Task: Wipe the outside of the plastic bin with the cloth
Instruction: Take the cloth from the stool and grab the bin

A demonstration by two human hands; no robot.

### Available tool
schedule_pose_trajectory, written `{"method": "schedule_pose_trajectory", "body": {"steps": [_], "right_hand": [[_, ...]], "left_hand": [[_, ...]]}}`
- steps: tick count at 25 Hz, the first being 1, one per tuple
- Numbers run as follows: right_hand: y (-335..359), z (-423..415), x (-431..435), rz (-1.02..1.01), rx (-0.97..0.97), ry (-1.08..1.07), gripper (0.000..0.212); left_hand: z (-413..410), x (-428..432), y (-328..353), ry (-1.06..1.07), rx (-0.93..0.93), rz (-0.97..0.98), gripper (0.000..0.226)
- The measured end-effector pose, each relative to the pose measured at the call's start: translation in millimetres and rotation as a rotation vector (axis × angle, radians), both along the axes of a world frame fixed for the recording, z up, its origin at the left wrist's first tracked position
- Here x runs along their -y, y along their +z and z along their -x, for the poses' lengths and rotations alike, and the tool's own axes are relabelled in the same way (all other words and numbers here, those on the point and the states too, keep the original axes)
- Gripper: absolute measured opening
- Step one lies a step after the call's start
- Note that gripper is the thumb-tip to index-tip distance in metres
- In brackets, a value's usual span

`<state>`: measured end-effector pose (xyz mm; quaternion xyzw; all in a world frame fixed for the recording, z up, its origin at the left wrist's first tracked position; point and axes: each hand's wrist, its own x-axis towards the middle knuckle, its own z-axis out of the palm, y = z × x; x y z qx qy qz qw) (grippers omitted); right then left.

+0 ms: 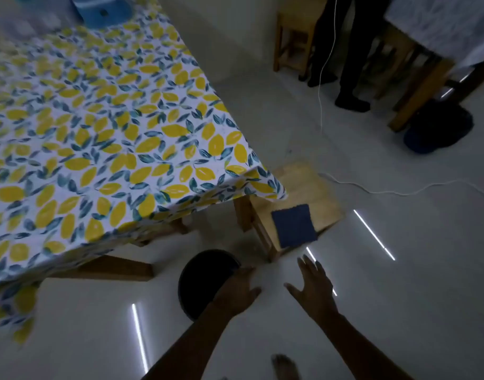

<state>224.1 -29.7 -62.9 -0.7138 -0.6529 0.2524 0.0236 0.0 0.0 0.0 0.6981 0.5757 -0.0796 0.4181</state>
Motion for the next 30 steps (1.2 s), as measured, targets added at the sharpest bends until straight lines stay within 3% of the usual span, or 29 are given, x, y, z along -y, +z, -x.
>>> {"method": "schedule_pose_trajectory", "body": {"steps": [5, 10, 13, 16, 21, 25, 30], "right_hand": [[-56, -11, -101, -0.047, 0.06, -0.04, 0.097], [-116, -7, -150, 0.024, 0.153, -0.06, 0.096], [-138, 3, -149, -0.057, 0.267, -0.097, 0.086], [-149, -7, -147, -0.216, 0.315, -0.06, 0.059], [-141, -19, -155, -0.498, 0.054, 0.022, 0.034], [-129, 13, -104, -0.466, -0.214, -0.085, 0.035], [-170, 70, 23, -0.349, -0.411, -0.224, 0.032]], "left_hand": [[-23, -59, -73, 0.024, -0.022, -0.037, 0.064], [-36, -76, -146, 0.05, -0.01, -0.061, 0.063], [-32, -68, -185, 0.06, -0.029, -0.015, 0.062], [-24, -57, -219, 0.07, -0.071, 0.008, 0.061], [-8, -29, -248, 0.122, -0.068, 0.105, 0.059], [7, -4, -269, 0.088, -0.265, 0.055, 0.054], [22, 45, -329, 0.034, -0.386, 0.084, 0.083]]}}
